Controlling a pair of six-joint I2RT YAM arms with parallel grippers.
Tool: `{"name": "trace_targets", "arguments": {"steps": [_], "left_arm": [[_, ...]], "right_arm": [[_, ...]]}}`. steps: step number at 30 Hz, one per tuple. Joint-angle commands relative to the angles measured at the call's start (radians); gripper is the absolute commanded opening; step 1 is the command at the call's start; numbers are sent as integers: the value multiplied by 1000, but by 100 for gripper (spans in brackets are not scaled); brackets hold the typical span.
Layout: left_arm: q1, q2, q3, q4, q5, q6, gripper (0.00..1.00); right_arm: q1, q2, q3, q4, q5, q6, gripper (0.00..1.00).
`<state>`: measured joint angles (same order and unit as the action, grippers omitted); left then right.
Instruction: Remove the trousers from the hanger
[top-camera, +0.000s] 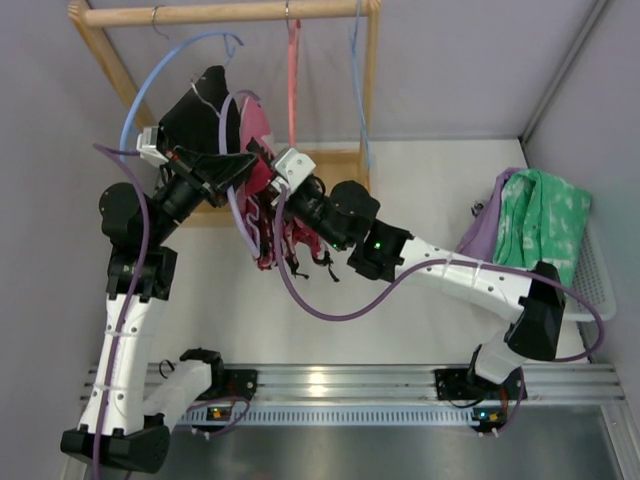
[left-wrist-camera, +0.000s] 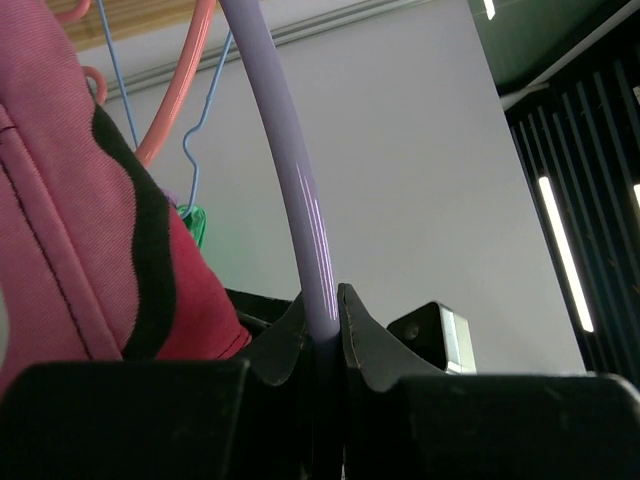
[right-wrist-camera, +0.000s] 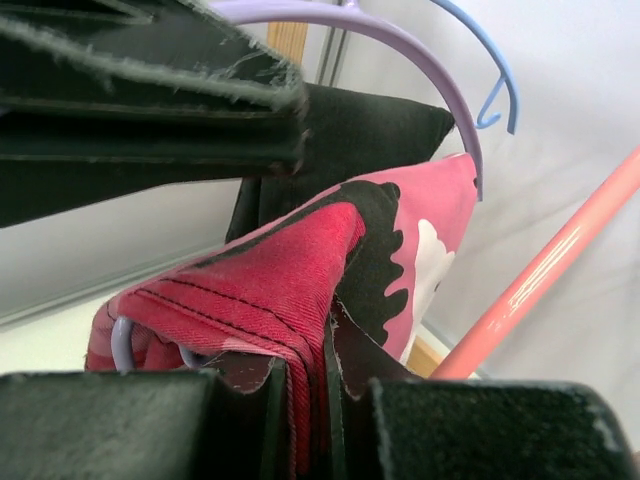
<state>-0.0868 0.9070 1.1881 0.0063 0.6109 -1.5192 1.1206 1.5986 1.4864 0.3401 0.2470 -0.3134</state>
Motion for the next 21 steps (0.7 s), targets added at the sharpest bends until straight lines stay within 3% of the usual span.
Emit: {"name": "trace_targets", "arguments": {"steps": [1,21], "left_arm": [[10,-48,-30,92,-36,109,0],[10,-115,-226,-29,-39,244,0]], "right_arm": [[-19,-137,35,97,14,22,0],[-19,-212,199,10,31,28,0]]}}
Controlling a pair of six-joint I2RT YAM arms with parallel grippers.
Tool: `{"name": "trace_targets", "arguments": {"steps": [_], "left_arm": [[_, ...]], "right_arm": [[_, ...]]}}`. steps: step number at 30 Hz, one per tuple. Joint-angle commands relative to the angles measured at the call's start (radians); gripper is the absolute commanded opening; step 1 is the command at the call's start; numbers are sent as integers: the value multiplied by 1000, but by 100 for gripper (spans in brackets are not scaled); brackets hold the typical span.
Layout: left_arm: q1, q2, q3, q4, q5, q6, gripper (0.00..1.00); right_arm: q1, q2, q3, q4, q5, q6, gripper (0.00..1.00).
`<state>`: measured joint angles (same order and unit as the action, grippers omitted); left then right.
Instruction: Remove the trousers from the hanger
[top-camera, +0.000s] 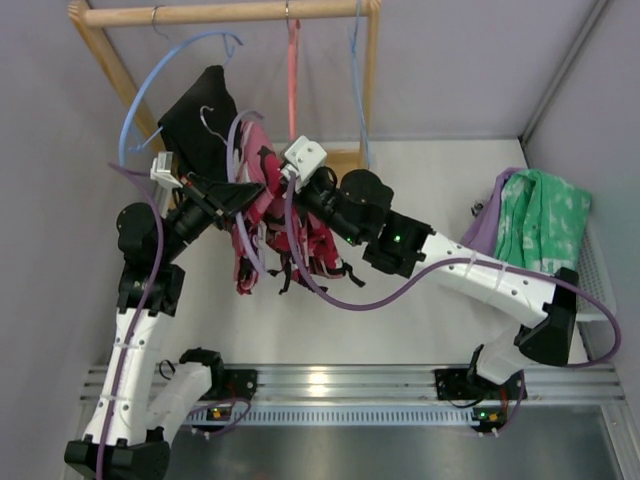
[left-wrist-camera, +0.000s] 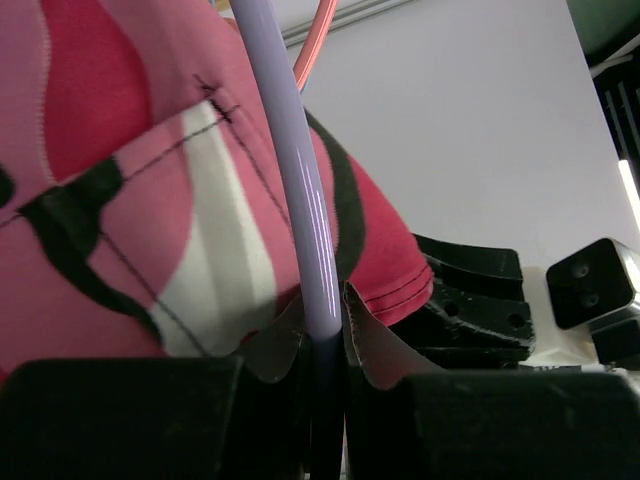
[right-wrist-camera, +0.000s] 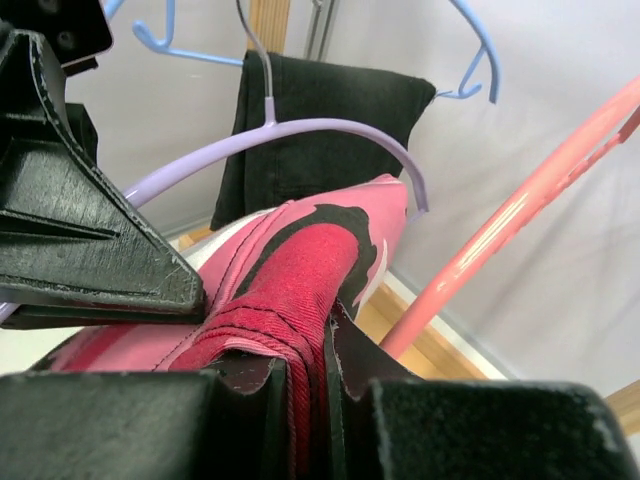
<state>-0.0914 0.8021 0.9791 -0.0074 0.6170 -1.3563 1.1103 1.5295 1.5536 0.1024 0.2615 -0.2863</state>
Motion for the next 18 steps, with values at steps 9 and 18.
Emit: {"name": "trace_targets", "arguments": {"steps": [9,18], "left_arm": [[16,-27,-52,-60,-68,132,0],[16,-32,-138,-95,-74,177,0]], "right_arm": [[-7,-146,217,244,33,-19,0],[-7,-131,405,264,18,-56,0]]}}
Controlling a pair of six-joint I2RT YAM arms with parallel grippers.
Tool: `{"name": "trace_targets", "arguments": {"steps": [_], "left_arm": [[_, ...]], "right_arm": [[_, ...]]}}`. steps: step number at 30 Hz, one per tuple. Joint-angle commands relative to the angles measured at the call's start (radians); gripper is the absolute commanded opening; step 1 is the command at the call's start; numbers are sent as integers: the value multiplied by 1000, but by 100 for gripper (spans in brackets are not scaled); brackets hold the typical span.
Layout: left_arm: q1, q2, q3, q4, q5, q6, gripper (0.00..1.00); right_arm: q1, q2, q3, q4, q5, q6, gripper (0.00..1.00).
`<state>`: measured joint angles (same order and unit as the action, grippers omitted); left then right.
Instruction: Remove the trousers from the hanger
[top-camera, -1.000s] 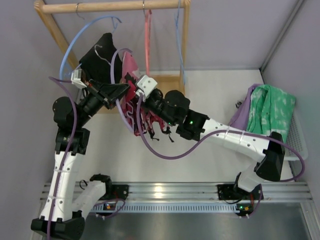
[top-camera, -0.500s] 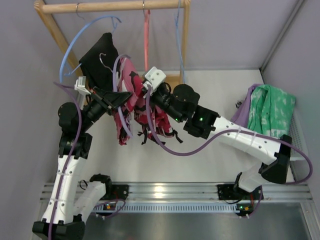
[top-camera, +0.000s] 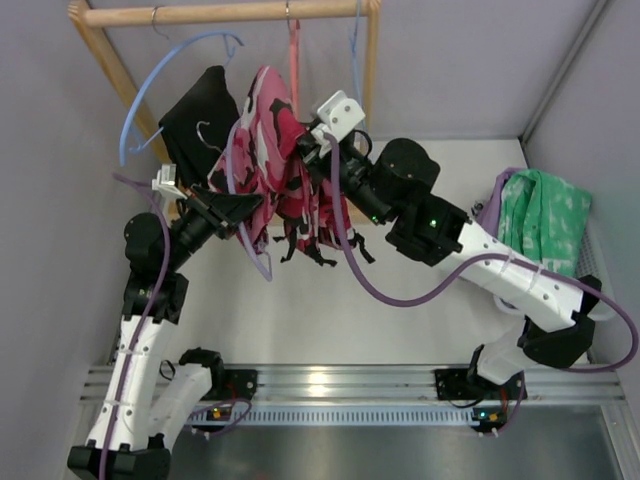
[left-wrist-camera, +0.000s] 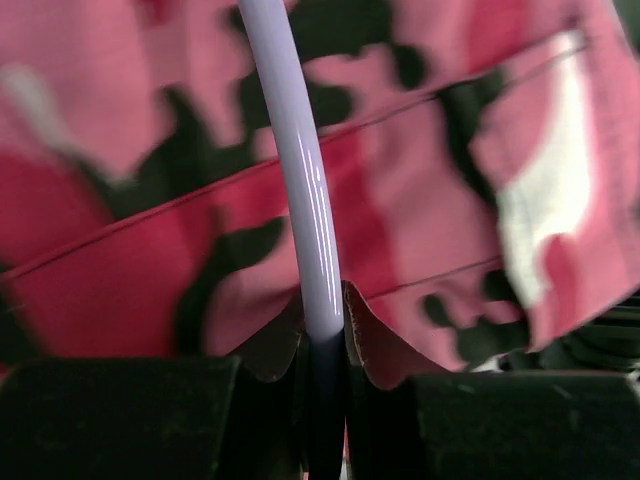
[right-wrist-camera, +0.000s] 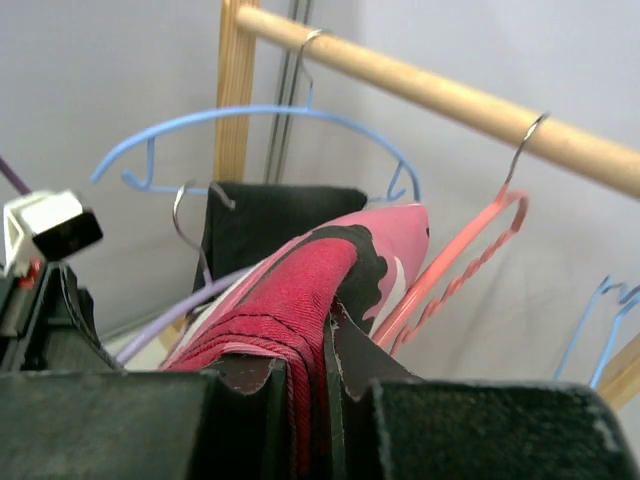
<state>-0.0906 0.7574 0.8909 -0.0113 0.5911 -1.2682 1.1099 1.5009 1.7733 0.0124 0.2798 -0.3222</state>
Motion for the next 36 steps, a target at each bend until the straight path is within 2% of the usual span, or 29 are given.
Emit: {"name": "trace_targets", "arguments": {"steps": [1,8,12,15,17,21,24,26,32,33,36], "left_arm": [[17,13,-58,-92,-48,92,0],[15,11,-106,-92,-40,122,0],[15,8,-109,-92,-16,145,0],[9,10,-75,-92,50,223,0],[0,-16,-69,-92,62,253,0],[-3,-38,-69,-92,81,263,0],[-5,-40,-66,-92,95,265,0],[-5,-36,-63,-92,110,274,0],[-9,-24,-30,-92,130,306,0],[-9,-23,-29,-90,127,306,0],[-12,-13,-15,-92,124,302,0]], "right_arm": [[-8,-97,216,357,-2,-24,0],[-8,-93,319,389,-11,-78,0],[-7,-122,328,417,-2,-141,0],[-12,-166,311,425,9,-175,0],[-51,-206,298,405,7,-138,0],[-243,-280,288,316,45,35,0],[-436,-376,186,276,45,116,0],[-507,-453,147,238,48,171,0],[-768,-663,-14,176,84,218,0],[-838,-685,-47,141,102,222,0],[-939,-769,-104,77,181,221,0]]}}
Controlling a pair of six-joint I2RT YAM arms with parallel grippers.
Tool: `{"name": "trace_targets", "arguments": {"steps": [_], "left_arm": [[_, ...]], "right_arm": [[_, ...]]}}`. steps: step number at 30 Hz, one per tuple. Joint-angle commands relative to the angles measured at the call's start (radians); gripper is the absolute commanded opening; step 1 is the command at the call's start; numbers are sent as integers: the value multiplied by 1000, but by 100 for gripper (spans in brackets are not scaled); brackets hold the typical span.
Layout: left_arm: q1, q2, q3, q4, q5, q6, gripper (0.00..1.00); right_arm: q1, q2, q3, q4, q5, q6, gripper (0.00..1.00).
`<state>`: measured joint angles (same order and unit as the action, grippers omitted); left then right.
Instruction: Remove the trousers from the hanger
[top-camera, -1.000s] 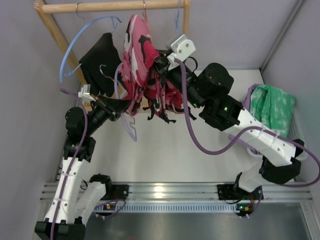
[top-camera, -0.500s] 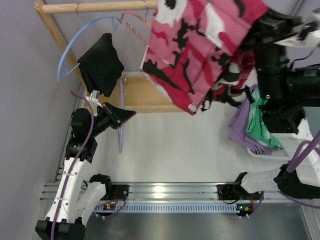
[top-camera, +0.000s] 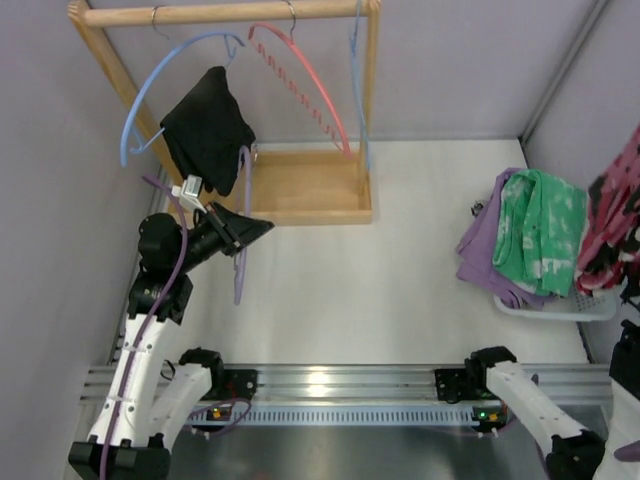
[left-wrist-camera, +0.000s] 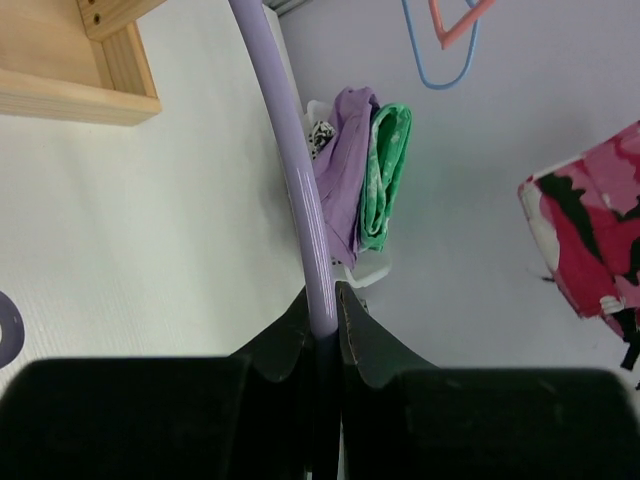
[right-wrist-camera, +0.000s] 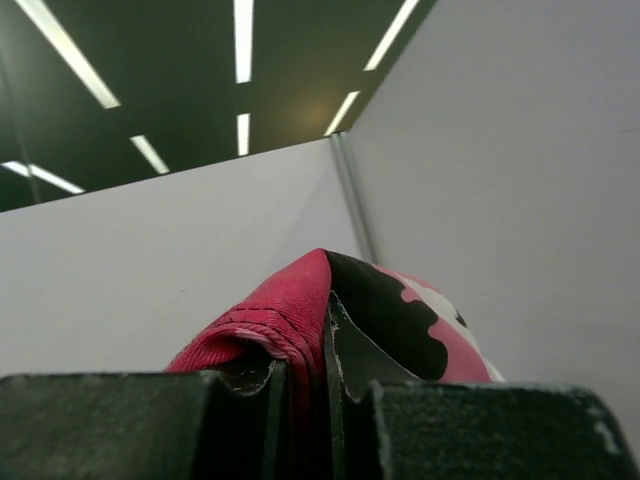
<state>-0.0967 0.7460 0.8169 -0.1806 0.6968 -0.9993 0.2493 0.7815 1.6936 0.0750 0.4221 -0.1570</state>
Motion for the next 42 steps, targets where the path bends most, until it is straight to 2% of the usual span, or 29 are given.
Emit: {"name": "trace_targets", "arguments": {"steps": [1,5,9,13,17,18,22,26,30,38,41,42], "left_arm": [[-9,4,67,79,12,33,0],[-12,13,83,78,9,34,0],[-17,19,97,79,4,27,0],[-21,18,108,78,1,25,0],[-23,13,116,81,0,18,0],[-23,13,120,78,-3,14,0],[-23,9,131,101,-2,-7,0],[-23,9,154,107,-2,-16,0],[-23,13,182,119,-3,-28,0],[-23,71,255,150,-10,-33,0],[-24,92,286,167,-11,-33,0],[-26,108,303,167,-10,-33,0]], "right_arm": [[-134,-83,-64,-45,53,54,0],[-226,-129,-133,-182,150,-10,0],[-288,-189,-332,-132,263,-120,0],[-343,-238,-471,-129,274,-133,0],[-351,-222,-644,21,323,-242,0],[-351,-208,-711,108,357,-263,0],[-351,-111,-808,250,339,-292,0],[-360,10,-838,361,281,-308,0],[-413,152,-778,345,265,-274,0],[-450,475,-733,505,204,-420,0],[-459,567,-671,459,141,-375,0],[-461,606,-649,381,117,-357,0]]}}
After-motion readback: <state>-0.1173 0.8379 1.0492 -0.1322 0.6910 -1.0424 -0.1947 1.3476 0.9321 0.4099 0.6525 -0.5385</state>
